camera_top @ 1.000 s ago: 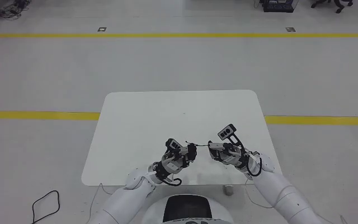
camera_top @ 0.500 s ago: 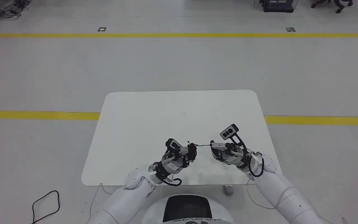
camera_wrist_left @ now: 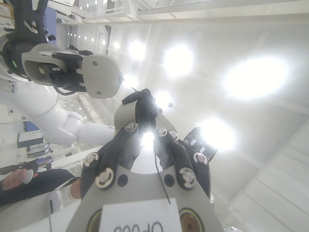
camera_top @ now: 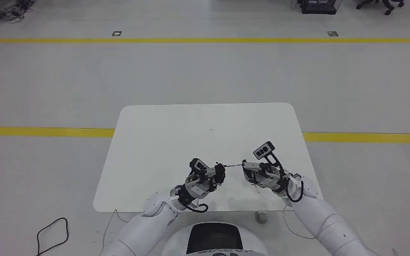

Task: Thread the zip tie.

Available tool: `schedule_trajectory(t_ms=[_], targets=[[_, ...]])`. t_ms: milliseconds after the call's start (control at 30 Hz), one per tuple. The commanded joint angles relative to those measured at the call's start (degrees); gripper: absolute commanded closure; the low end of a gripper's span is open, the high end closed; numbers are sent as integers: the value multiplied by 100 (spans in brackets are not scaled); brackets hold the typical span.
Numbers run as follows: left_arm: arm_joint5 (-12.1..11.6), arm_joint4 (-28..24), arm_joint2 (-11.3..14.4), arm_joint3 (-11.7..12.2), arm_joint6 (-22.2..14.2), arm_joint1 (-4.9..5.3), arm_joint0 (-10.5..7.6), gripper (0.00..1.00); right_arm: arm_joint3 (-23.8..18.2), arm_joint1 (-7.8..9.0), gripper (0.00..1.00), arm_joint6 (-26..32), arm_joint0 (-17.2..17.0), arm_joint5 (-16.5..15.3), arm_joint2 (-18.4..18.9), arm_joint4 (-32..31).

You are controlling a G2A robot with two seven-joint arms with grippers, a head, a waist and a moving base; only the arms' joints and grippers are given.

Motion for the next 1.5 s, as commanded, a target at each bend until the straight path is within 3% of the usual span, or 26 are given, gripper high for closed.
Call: schedule_trajectory(t_ms=[0, 1467], targets=[[0, 0, 0, 0, 0, 0, 0, 100, 0, 3, 100, 0, -6, -4, 13, 1], [0, 0, 0, 0, 0, 0, 0, 100, -72, 16, 100, 0, -94, -19, 176, -36]])
